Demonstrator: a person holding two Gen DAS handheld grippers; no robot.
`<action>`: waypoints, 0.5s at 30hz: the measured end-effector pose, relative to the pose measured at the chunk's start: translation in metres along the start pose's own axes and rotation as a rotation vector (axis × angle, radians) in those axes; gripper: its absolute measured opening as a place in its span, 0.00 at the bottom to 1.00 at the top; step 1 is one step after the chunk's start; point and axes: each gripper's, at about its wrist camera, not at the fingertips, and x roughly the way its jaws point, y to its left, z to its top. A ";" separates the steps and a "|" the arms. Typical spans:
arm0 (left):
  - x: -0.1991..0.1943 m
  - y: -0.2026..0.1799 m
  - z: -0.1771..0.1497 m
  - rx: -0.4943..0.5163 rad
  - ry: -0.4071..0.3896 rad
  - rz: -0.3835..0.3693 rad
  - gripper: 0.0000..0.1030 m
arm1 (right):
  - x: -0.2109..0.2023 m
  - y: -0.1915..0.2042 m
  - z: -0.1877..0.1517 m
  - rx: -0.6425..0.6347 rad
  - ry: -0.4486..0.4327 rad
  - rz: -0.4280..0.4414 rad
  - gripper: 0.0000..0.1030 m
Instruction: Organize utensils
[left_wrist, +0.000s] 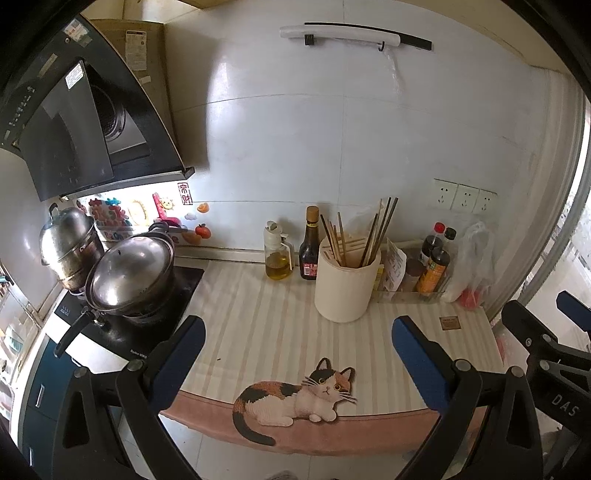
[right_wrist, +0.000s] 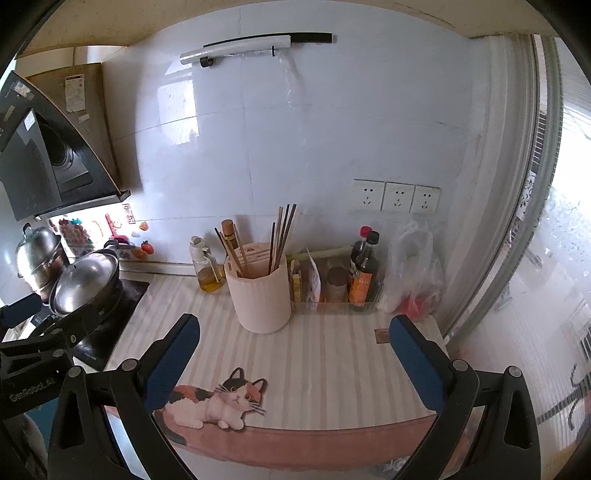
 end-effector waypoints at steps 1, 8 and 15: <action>0.000 0.000 0.000 0.003 -0.001 0.001 1.00 | -0.001 0.001 -0.001 -0.001 0.001 -0.001 1.00; -0.001 0.000 -0.004 0.005 -0.001 -0.001 1.00 | -0.002 0.002 -0.001 -0.006 -0.001 -0.008 1.00; 0.000 0.002 -0.008 0.009 0.006 -0.004 1.00 | -0.004 -0.001 -0.002 -0.015 0.003 -0.019 1.00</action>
